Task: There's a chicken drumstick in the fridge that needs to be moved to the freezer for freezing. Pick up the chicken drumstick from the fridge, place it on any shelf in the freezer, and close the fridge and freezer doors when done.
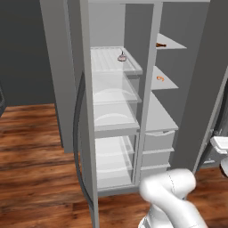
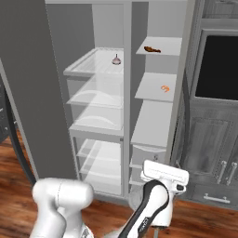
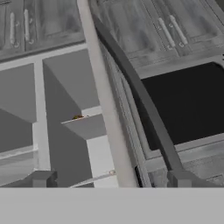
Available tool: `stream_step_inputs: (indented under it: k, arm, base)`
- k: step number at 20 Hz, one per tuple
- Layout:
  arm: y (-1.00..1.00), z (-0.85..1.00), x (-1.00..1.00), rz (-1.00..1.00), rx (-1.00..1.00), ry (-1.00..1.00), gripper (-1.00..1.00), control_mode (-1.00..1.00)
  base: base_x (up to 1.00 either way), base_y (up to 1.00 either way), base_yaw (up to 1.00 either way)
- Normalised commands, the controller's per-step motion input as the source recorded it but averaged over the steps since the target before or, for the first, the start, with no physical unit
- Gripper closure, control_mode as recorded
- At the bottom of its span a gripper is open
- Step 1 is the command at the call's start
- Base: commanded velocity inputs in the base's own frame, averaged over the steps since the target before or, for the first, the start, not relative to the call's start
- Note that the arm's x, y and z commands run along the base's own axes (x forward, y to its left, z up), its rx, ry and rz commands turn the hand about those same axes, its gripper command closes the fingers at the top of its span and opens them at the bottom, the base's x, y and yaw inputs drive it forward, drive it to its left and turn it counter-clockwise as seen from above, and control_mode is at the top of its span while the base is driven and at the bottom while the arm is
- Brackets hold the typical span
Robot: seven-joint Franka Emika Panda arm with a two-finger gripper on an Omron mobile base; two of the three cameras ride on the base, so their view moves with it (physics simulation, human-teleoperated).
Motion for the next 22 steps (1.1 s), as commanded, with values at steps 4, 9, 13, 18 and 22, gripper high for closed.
stream_step_inputs:
  k: [4,9,13,18,22]
  arm:
    - [-1.00,-0.04,0.45,-0.05,-0.01,0.00,-1.00,-1.00]
    - [-0.75,-0.71,0.76,-0.13,-0.11,0.05,-1.00,-1.00]
    - [-0.94,-1.00,0.67,-0.06,-0.12,0.18,-1.00,-1.00]
    - [-0.66,-0.87,0.89,0.00,-0.06,0.10,-1.00,-1.00]
    - [-0.82,-0.36,0.09,0.02,0.00,0.00,-1.00,-1.00]
  base:
    - [0.00,0.00,0.00]
    - [0.00,0.00,0.00]
    - [0.00,0.00,0.00]
    - [0.00,0.00,0.00]
    - [0.00,0.00,0.00]
